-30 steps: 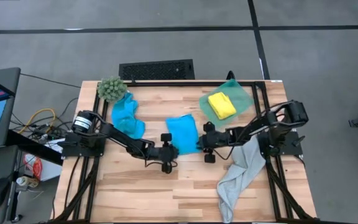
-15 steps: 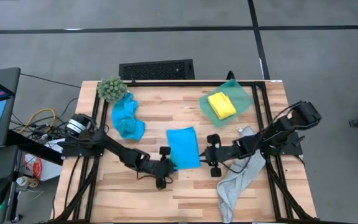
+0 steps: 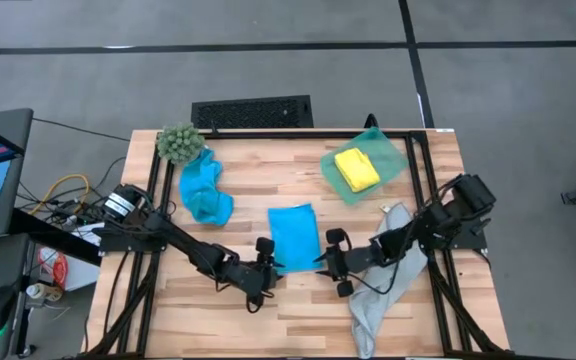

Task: Fold microfiber towels
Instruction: Fold the right blue towel

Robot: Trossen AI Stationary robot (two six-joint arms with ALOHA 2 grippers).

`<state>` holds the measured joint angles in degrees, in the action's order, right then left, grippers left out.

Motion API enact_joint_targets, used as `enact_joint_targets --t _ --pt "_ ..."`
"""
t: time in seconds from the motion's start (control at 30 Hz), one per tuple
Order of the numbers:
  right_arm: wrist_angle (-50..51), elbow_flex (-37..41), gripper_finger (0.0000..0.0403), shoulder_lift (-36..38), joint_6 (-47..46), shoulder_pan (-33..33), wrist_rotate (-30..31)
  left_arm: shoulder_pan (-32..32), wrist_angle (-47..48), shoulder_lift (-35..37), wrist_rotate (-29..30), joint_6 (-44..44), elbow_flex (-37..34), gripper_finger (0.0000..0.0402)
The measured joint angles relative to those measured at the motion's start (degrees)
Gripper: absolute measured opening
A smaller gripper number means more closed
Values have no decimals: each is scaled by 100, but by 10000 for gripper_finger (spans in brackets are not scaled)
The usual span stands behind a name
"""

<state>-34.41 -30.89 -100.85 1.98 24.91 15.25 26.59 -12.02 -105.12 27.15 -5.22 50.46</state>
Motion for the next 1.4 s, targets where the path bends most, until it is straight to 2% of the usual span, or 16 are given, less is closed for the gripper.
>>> enact_joint_targets --t 0.13,0.27,0.5,0.67,0.83,1.13,1.4 --pt "-142 -4 197 -354 -151 -104 -1 -5 412 -4 4 169 0 167" --pt "-281 -22 204 -576 -388 -157 -2 -7 499 -58 -64 276 1 183" --pt "-239 -26 182 -574 -571 -129 13 4 135 -616 28 308 31 185" --pt "-94 -30 158 -576 -958 -132 31 13 73 -719 337 751 29 184" --pt "-27 -33 113 -577 -1124 -76 97 11 160 -724 288 1219 28 144" --pt "34 4 50 -271 -1269 77 -59 17 134 -698 289 1828 22 12" --pt "779 11 25 807 -1268 117 -76 155 769 -149 328 1886 485 3"
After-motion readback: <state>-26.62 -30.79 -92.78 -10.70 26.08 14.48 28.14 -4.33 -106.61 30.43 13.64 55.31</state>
